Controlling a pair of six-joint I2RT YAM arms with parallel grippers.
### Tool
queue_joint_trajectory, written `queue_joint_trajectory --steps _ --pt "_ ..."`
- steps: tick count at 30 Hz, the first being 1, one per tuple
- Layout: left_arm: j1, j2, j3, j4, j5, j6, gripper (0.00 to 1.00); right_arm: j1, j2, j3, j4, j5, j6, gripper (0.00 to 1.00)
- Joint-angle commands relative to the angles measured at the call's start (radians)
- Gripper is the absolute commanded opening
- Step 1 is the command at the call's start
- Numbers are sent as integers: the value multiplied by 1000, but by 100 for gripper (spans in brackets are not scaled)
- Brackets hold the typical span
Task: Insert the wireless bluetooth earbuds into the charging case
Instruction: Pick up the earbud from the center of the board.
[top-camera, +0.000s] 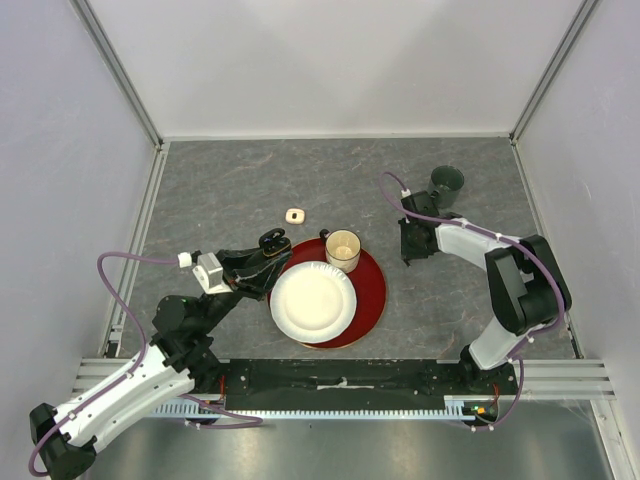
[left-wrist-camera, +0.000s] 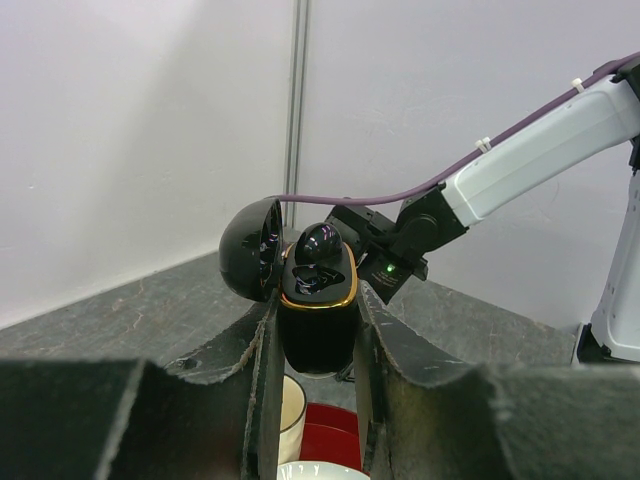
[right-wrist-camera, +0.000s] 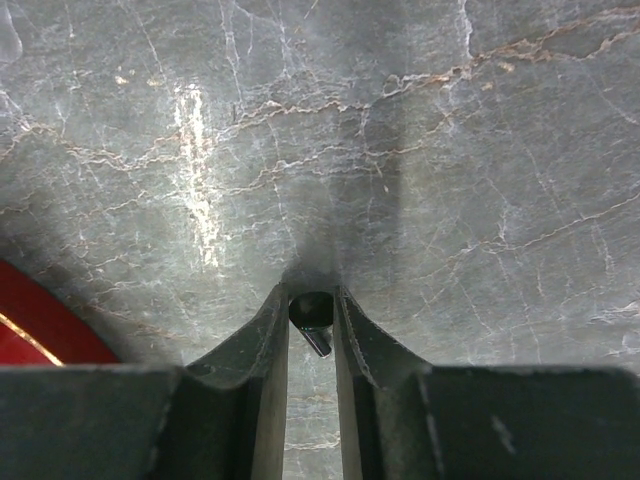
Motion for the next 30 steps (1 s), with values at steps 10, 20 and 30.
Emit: queue_joint_trajectory --steps 10,20,30 --pt "2 30 -7 78 0 -28 2 8 -340 -94 202 -168 139 3" --pt "2 116 -4 162 24 -43 2 103 -656 -132 526 -127 262 3" --pt "2 228 2 302 37 -49 2 261 -761 -135 826 -62 339 0"
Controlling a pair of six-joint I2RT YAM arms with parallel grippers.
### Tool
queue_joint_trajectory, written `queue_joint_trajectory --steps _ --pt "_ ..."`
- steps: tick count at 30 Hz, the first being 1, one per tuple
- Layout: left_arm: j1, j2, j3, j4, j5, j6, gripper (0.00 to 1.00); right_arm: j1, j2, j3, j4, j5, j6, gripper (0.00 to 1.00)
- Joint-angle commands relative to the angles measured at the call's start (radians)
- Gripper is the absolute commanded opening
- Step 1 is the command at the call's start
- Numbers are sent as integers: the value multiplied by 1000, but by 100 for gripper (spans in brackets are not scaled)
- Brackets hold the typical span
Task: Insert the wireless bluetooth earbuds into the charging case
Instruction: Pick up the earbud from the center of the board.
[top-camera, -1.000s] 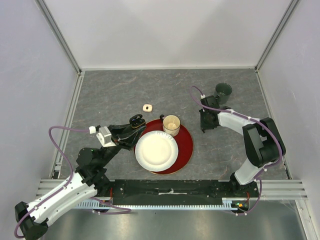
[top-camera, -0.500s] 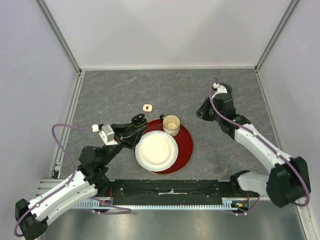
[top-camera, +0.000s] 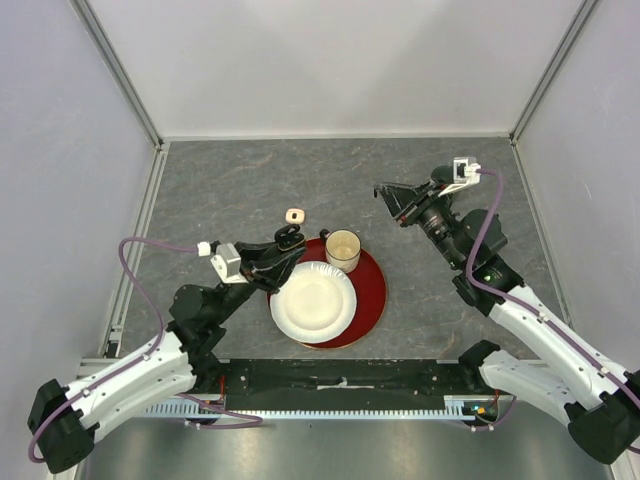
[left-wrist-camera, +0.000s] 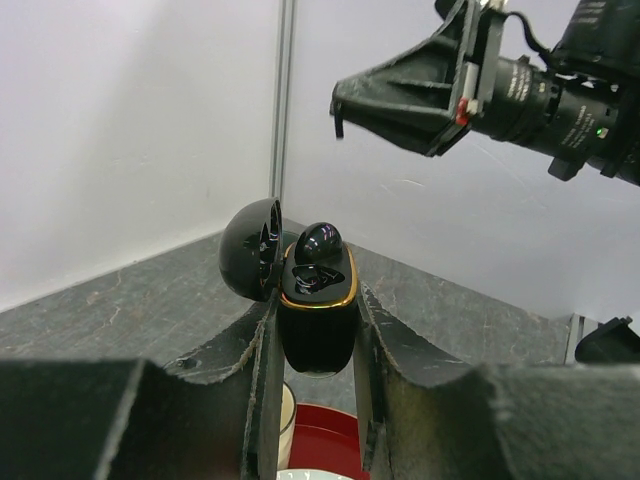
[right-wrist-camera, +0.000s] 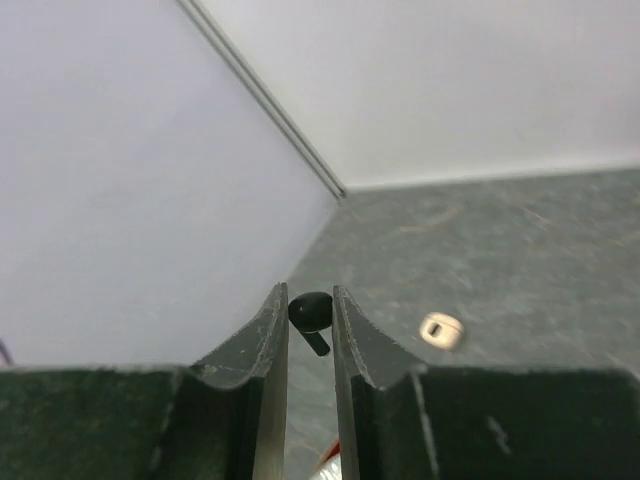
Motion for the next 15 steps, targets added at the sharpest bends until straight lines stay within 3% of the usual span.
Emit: queue_joint_trajectory --steps 1,15 --pt "2 43 5 148 9 -30 2 48 -5 12 201 11 61 0" --pt "1 212 -1 372 32 -30 2 232 78 30 394 -77 88 0"
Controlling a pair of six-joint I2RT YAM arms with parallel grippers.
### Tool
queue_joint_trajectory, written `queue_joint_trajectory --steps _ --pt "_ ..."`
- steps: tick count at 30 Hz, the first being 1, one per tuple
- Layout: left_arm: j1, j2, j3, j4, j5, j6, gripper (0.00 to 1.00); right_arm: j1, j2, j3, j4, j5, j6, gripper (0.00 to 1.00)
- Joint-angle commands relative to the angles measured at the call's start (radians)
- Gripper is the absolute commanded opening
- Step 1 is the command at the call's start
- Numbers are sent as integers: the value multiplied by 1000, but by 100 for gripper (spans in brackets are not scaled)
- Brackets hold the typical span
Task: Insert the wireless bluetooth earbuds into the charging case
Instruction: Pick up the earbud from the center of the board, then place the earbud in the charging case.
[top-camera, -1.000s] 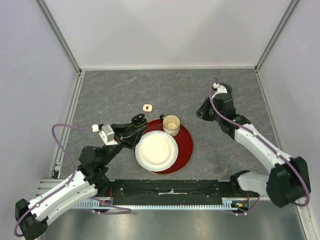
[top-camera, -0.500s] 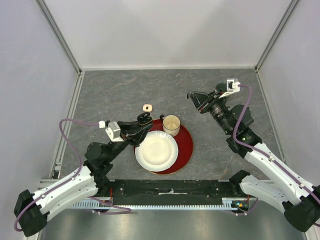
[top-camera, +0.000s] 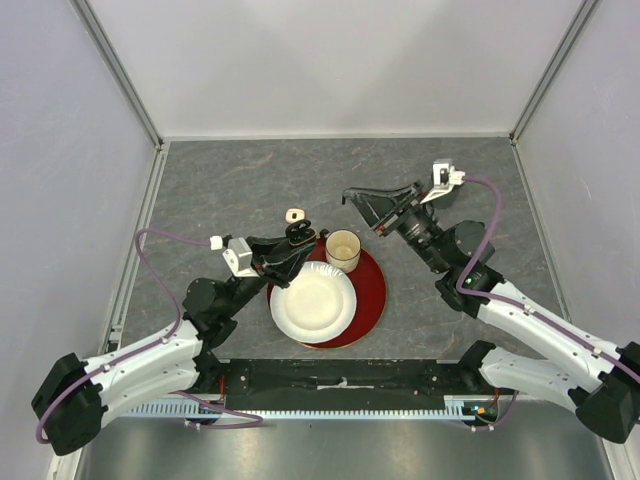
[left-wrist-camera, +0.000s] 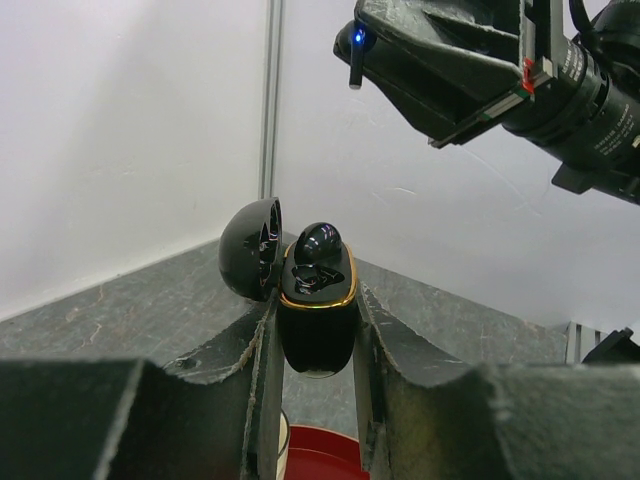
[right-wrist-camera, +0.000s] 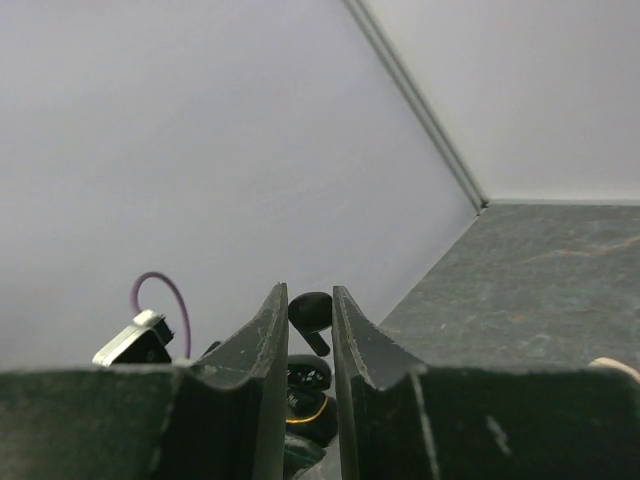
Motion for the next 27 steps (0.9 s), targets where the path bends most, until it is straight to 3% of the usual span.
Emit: queue_joint_trajectory --steps 1,11,27 --pt "1 19 -1 153 8 -13 2 53 30 33 103 -42 0 0" --pt "2 40 8 154 19 -15 2 171 90 73 112 -73 -74 0" --pt "2 31 22 116 34 -1 2 245 162 116 37 -22 -140 0"
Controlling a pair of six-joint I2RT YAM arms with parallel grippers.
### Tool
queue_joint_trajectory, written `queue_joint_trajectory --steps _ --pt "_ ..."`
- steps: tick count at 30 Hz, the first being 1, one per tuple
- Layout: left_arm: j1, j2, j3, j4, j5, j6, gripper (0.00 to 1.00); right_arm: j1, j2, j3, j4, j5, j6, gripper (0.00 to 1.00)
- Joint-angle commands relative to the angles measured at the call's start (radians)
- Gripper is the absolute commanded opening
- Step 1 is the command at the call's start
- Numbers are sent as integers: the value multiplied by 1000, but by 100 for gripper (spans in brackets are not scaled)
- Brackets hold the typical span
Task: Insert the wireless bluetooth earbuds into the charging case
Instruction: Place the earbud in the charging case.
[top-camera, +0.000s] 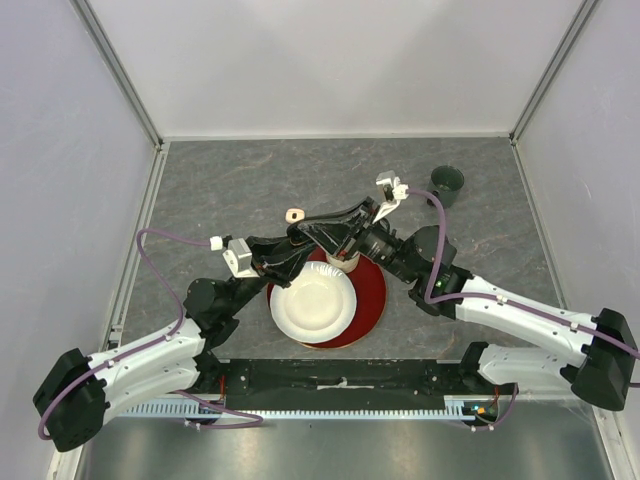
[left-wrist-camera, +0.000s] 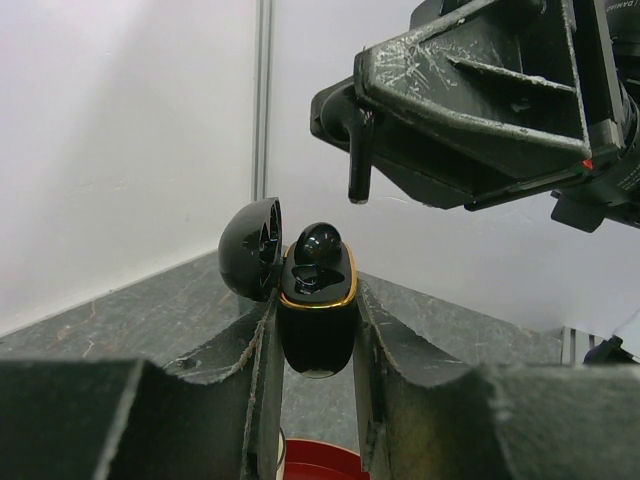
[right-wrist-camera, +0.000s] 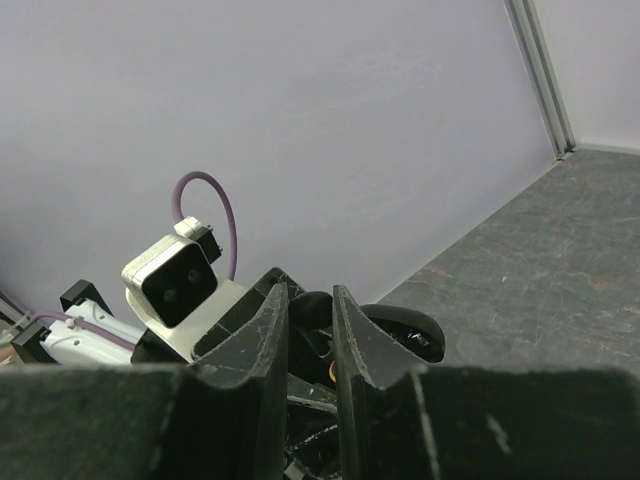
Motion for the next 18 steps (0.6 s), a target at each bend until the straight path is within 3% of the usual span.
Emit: queue_joint_trajectory --steps 1,18 --pt "2 -11 22 35 10 -3 2 18 13 54 2 19 -37 0" --pt "2 -15 23 48 10 -6 2 73 33 39 -41 146 -91 0"
